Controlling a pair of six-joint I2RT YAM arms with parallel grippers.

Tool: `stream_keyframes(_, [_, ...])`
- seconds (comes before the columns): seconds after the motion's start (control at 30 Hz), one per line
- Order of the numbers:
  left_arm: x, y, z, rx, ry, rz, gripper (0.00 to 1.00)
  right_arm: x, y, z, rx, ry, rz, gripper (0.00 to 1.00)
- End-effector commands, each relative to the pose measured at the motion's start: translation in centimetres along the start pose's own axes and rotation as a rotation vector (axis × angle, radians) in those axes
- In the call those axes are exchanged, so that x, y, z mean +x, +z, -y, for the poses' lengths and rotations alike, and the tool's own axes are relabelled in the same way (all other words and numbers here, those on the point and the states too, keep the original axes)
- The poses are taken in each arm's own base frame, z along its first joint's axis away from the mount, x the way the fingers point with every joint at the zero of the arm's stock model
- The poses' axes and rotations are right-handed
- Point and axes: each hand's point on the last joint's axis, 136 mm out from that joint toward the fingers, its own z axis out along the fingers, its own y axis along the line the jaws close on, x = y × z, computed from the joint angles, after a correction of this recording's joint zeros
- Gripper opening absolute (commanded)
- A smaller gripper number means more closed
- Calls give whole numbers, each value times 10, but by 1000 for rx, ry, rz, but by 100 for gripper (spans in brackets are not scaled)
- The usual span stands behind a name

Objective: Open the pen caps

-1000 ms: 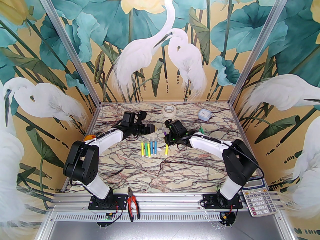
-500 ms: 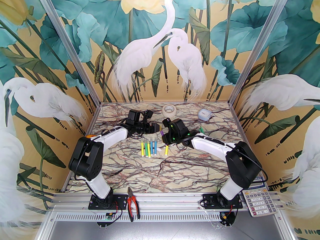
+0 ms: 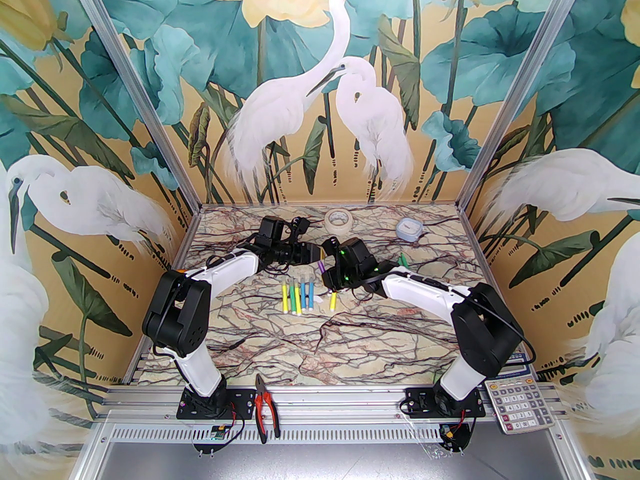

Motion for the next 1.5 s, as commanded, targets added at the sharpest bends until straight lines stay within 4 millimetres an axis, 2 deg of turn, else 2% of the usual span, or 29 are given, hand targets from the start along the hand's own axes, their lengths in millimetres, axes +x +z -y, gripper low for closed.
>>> stream_keyframes(0.0, [2, 7, 5, 39, -4, -29, 26, -7, -3, -5, -5, -23, 31, 14])
stream_keyframes(0.1, [2, 7, 6, 44, -4, -28, 21, -7, -4, -4, 2, -22, 36, 16])
stream_keyframes(0.17, [1, 7, 6, 46, -6, -27, 17, -7, -3, -2, 9, -20, 36, 26])
stream_keyframes(0.27, [0, 7, 9, 58, -8, -27, 14, -7, -1, 1, 22, -15, 39, 36])
stream_keyframes(0.47, [1, 6, 18, 106, -16, -34, 10, -8, 7, 5, 32, 1, 44, 39])
stream_keyframes(0.7, [2, 4, 23, 140, -18, -26, 10, -13, 11, 3, 21, 1, 49, 33])
stream_keyframes(0.9, [-3, 5, 23, 147, -23, -6, 8, -11, 12, 2, 15, 1, 39, 20])
stream_keyframes(1.13, [-8, 5, 7, 84, -61, 17, 3, 2, 9, 6, 29, -1, 9, 8])
stream_keyframes(1.33, [-19, -6, -9, 50, -120, 72, 0, 20, 4, 12, 48, -11, -17, 0])
stream_keyframes(1.47, [-25, -12, -18, 10, -134, 104, 0, 30, 3, 16, 67, -17, -31, 0])
